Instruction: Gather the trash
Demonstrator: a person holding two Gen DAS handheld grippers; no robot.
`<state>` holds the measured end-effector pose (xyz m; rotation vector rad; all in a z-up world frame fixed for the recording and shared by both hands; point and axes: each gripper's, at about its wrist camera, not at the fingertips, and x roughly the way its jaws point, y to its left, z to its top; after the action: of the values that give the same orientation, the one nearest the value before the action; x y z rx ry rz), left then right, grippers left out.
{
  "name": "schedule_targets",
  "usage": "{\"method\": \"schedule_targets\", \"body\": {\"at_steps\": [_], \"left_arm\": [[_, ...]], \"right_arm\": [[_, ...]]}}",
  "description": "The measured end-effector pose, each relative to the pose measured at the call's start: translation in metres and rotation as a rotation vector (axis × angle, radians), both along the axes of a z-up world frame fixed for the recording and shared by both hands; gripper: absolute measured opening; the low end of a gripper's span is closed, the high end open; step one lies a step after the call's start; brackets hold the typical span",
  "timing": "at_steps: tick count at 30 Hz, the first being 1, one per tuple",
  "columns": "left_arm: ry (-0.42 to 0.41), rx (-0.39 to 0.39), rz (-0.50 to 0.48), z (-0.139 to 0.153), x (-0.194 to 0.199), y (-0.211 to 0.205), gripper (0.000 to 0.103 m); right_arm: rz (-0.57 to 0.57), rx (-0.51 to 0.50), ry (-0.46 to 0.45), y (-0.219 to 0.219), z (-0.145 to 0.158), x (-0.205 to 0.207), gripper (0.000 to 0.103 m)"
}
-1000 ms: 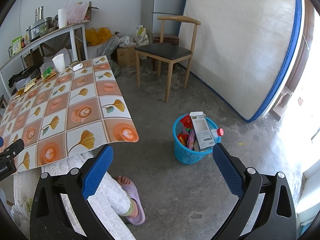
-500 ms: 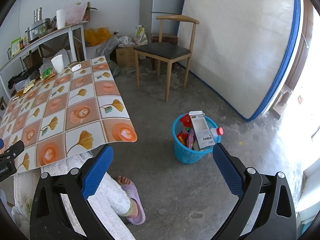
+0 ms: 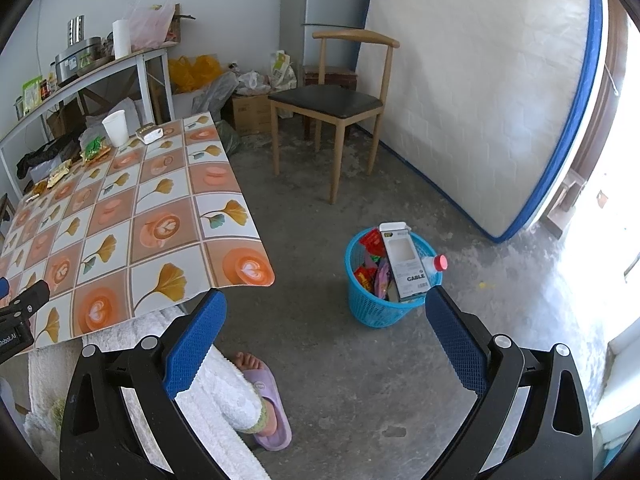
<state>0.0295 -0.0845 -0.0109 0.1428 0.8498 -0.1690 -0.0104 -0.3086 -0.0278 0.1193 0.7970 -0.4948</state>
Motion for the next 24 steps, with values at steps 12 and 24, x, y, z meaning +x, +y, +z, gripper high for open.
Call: {"method": "schedule_targets", "body": {"at_steps": [12,24], "left_arm": [[0.002,-0.002,-0.002,0.0005,0.0023,-0.0003,0.097],[0.006,-0.005,0.002,-0.0009,0.0030,0.0002,0.097]], "right_arm": [[0.001,0.006,0.005,0.0012,0.0004,0.0024,0.096],[0.001,0.008,0.006,0.0032,-0.0014,0.0028,0.096]]}}
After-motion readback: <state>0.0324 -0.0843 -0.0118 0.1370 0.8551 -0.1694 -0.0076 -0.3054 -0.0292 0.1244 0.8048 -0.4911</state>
